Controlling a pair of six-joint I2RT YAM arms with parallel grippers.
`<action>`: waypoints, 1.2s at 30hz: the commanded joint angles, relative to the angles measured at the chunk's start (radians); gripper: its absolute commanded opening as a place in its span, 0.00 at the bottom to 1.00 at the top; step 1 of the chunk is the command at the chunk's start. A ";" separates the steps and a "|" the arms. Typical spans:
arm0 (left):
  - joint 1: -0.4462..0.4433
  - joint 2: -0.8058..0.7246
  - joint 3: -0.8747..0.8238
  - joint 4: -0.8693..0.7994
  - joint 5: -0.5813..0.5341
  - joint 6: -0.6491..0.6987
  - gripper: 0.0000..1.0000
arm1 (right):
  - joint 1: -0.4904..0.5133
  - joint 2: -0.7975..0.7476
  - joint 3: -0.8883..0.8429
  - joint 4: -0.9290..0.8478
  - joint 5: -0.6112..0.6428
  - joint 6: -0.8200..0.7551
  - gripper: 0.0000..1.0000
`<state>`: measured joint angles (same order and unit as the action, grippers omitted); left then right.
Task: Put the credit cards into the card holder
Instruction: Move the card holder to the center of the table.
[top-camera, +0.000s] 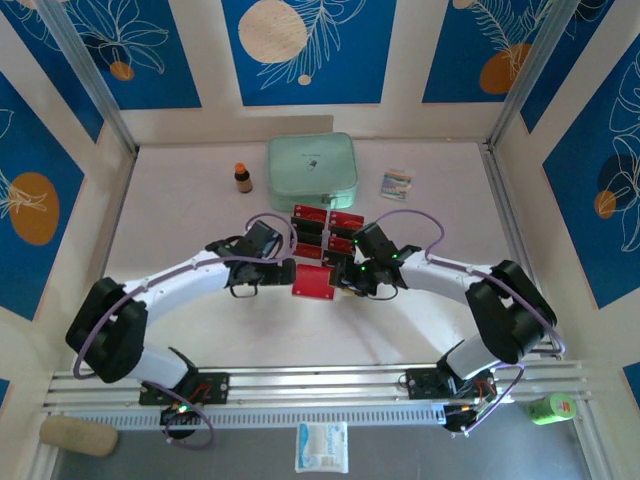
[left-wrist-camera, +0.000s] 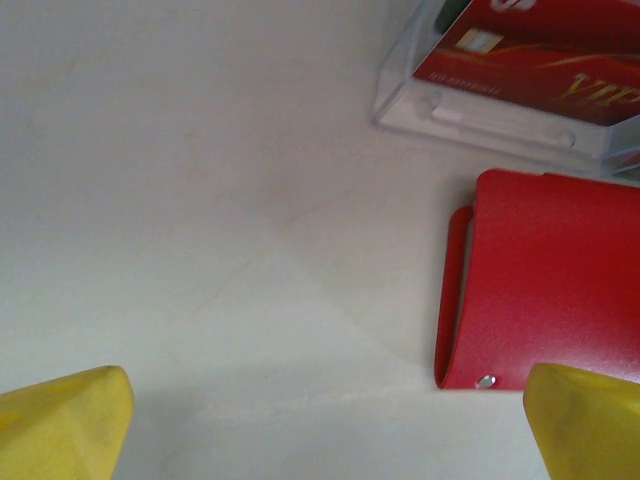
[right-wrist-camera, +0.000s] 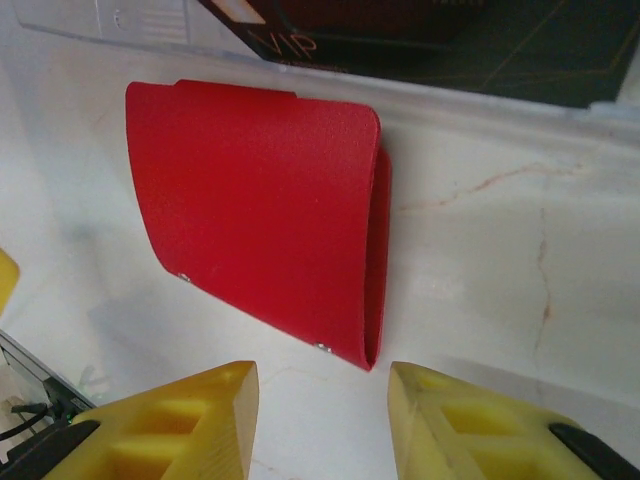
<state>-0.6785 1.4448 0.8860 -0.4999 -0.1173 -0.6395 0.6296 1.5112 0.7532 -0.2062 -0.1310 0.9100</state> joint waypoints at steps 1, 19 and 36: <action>-0.019 0.047 0.043 -0.047 -0.066 0.067 1.00 | -0.008 0.034 0.008 0.048 -0.023 0.008 0.40; -0.045 0.160 0.034 -0.028 -0.125 0.080 1.00 | -0.030 0.110 0.009 0.120 -0.051 0.020 0.41; -0.061 0.195 0.025 -0.010 -0.128 0.089 1.00 | -0.024 0.170 0.024 0.173 -0.096 0.033 0.30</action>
<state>-0.7246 1.6257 0.9173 -0.5098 -0.2230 -0.5663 0.6037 1.6520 0.7723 -0.0223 -0.1844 0.9176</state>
